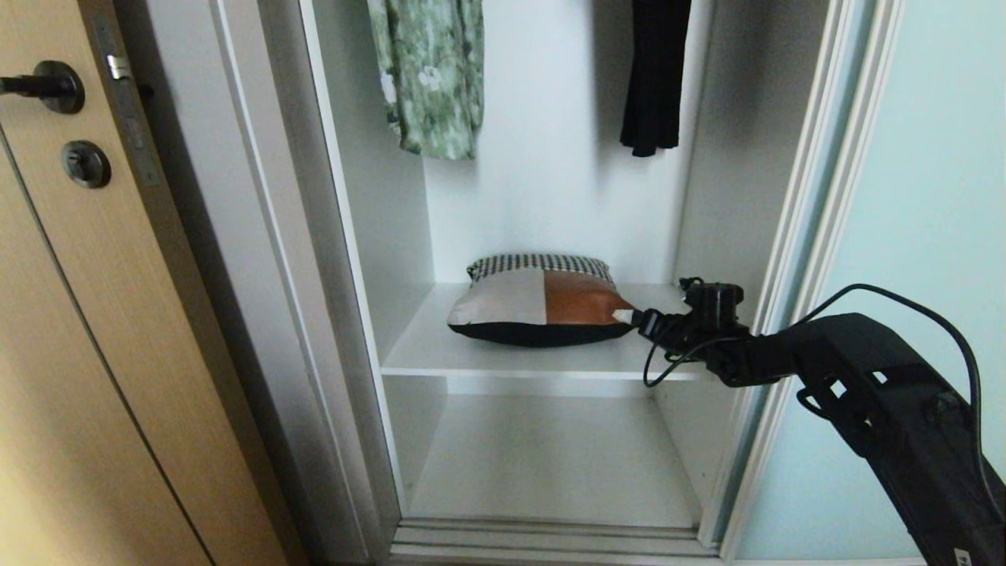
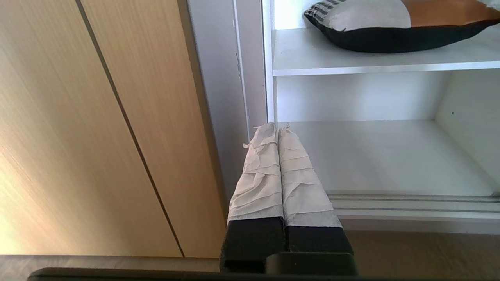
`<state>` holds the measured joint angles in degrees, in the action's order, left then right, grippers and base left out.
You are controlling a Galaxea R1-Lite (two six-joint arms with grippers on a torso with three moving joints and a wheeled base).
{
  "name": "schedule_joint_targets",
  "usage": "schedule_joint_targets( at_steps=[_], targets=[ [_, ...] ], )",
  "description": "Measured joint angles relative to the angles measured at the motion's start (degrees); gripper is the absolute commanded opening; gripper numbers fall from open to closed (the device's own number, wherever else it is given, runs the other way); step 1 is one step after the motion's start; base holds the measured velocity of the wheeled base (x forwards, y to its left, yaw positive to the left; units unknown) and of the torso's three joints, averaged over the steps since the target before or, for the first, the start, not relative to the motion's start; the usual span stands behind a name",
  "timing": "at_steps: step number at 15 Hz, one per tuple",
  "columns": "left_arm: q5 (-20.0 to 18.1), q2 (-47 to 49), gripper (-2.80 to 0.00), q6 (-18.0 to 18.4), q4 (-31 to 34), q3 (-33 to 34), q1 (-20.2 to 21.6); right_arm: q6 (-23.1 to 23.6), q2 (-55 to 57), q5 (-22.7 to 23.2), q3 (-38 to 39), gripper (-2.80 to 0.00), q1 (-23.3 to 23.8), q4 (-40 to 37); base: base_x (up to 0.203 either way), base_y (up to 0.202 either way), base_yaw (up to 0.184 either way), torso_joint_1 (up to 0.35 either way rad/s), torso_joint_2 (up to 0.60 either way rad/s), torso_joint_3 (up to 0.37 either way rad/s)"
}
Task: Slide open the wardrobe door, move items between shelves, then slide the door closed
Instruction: Place the pillow on the lower shelf
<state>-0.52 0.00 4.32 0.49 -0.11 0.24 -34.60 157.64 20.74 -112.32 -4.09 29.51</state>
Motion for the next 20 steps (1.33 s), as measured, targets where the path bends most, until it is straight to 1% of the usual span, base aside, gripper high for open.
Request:
schedule_joint_targets(
  at_steps=[7, 10, 15, 16, 17, 20],
  targets=[
    [0.09, 0.0, -2.8, -0.41, -0.18, 0.09, 0.0, 0.09, 0.02, 0.03, 0.0, 0.0, 0.01, 0.03, 0.0, 0.0, 0.0, 0.0, 0.0, 0.0],
    [0.11, 0.0, -2.8, -0.44, -0.19, 0.11, 0.0, 0.09, 0.0, 0.03, 0.0, 0.0, -0.01, 0.03, 0.098, 0.0, 0.002, 0.005, 0.0, -0.001],
    [0.12, 0.0, -2.8, -0.52, -0.22, 0.11, 0.0, 0.05, 0.16, 0.09, 0.0, 0.0, 0.04, 0.03, 0.0, 0.0, 0.0, 0.0, 0.0, 0.0],
    [0.12, 0.0, -2.8, -0.55, -0.22, 0.11, 0.0, 0.07, 0.16, 0.1, 0.0, -1.72, 0.08, 0.11, 0.0, 0.0, 0.0, 0.0, 0.0, 0.0],
    [0.09, 0.0, -2.8, -0.55, -0.22, 0.11, 0.0, 0.1, 0.23, 0.03, 0.0, -2.8, 0.15, 0.14, 0.0, 0.0, 0.0, 0.0, 0.0, 0.0],
    [0.12, 0.0, -2.8, -0.55, -0.24, 0.11, 0.0, 1.23, 0.5, 0.09, 0.0, -2.8, 0.26, 0.55, 0.0, 0.0, 0.0, 0.0, 0.0, 0.0]
  ],
)
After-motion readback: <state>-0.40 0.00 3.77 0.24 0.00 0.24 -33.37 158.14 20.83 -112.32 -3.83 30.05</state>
